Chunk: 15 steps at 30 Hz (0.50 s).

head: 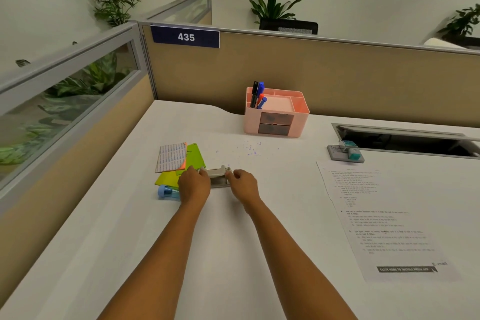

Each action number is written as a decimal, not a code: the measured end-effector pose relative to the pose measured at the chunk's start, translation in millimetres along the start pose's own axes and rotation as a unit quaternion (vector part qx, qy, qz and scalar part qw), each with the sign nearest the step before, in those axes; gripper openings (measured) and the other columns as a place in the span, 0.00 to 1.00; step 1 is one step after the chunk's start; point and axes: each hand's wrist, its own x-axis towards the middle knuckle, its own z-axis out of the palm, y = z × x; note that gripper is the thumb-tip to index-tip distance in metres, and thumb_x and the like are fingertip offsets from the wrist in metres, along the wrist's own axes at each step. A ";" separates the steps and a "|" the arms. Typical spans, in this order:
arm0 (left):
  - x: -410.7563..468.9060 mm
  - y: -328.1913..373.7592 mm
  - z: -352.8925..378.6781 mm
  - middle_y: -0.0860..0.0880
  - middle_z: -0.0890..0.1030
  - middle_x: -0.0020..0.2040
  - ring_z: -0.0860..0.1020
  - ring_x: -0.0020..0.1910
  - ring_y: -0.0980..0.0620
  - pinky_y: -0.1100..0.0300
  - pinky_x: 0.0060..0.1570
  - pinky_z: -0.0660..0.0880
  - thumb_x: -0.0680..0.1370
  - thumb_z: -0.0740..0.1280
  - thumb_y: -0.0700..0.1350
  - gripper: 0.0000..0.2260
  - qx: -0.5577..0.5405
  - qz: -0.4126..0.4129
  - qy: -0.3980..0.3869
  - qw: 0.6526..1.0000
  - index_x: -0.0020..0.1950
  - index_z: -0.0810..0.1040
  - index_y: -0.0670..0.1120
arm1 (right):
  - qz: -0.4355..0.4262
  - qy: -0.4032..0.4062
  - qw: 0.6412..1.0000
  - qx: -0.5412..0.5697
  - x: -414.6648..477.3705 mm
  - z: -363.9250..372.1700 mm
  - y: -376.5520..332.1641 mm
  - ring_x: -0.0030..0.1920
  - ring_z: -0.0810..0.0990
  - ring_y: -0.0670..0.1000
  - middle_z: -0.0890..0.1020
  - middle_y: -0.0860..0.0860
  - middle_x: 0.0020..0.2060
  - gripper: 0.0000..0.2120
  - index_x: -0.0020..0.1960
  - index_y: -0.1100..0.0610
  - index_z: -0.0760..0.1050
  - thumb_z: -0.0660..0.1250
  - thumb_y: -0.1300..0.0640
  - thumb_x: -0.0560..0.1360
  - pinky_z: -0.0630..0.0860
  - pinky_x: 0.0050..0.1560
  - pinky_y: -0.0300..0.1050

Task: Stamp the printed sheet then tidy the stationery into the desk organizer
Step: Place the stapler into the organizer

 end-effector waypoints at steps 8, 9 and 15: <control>6.8 2.2 5.2 0.36 0.79 0.57 0.75 0.58 0.37 0.48 0.56 0.72 0.79 0.59 0.47 0.16 -0.059 -0.033 0.003 0.998 0.57 0.77 0.36 | 0.104 -0.030 0.992 0.059 17.1 12.4 -7.5 0.47 0.67 0.53 0.69 0.54 0.45 0.17 0.39 0.55 0.66 0.58 0.41 0.76 0.64 0.48 0.45; 6.1 1.5 5.7 0.36 0.79 0.57 0.75 0.57 0.36 0.48 0.55 0.72 0.79 0.59 0.47 0.16 -0.067 -0.032 0.008 0.997 0.56 0.77 0.35 | 0.109 -0.030 0.992 0.062 17.3 12.8 -8.2 0.47 0.68 0.53 0.70 0.54 0.45 0.17 0.43 0.56 0.67 0.58 0.42 0.76 0.64 0.48 0.45; -1.1 4.3 2.6 0.38 0.76 0.64 0.73 0.63 0.39 0.51 0.62 0.69 0.78 0.61 0.44 0.18 -0.115 -0.022 0.031 0.993 0.65 0.73 0.38 | 0.123 0.010 0.989 0.077 16.1 19.9 -11.2 0.59 0.74 0.59 0.77 0.59 0.58 0.26 0.60 0.61 0.72 0.61 0.41 0.74 0.70 0.62 0.50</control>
